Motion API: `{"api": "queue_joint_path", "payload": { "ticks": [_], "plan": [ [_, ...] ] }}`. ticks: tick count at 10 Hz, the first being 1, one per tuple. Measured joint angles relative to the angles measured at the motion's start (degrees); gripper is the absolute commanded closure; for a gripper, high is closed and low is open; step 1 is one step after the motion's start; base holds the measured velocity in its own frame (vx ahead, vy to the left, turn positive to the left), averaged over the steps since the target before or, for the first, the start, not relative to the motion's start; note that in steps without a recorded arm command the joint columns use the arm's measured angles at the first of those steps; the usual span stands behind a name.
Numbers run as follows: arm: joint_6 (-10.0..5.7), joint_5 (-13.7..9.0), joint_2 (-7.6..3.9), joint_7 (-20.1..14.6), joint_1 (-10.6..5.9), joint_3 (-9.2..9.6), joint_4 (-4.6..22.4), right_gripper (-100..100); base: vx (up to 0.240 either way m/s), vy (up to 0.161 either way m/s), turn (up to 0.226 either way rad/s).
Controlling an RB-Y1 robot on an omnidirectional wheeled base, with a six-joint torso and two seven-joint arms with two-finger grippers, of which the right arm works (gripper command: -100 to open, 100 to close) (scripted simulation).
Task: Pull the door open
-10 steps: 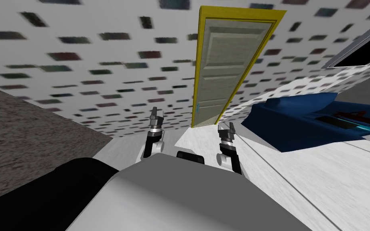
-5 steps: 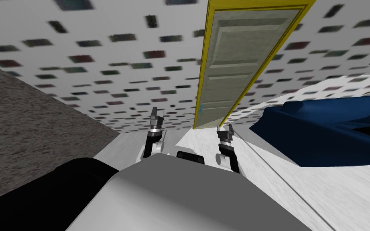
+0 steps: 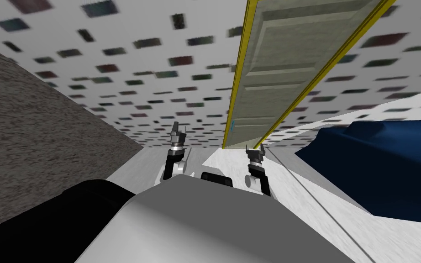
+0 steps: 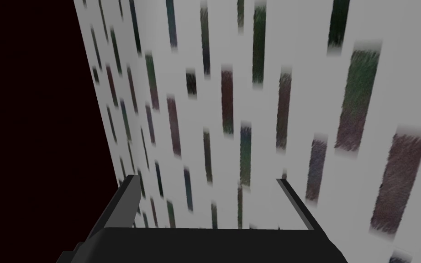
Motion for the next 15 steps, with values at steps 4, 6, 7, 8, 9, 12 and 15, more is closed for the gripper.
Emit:
{"api": "queue_joint_path", "payload": {
  "ticks": [4,6,7,8,9,12,15],
  "plan": [
    [-1.38,-3.30,-0.28,-4.15,-1.08,0.42,4.13,-100,0.089,-0.048,0.181],
    [-2.24,-5.01,-0.61,-6.40,-1.75,0.56,6.56,-100,0.081,-0.058,0.161],
    [-2.64,-5.93,-0.84,-7.57,-2.26,0.52,7.84,-100,0.071,-0.058,0.165],
    [-2.90,-6.78,-0.92,-8.64,-2.56,0.56,8.83,-100,0.092,-0.052,0.242],
    [-3.14,-7.68,-1.19,-9.80,-2.46,0.62,9.44,-100,0.093,-0.071,0.176],
    [-4.75,-10.07,-1.26,-12.98,-3.57,1.00,13.40,-100,0.070,-0.058,0.176],
    [-6.01,-12.54,-1.56,-16.21,-4.45,1.24,16.74,-100,0.080,-0.070,0.160]
  ]
}}
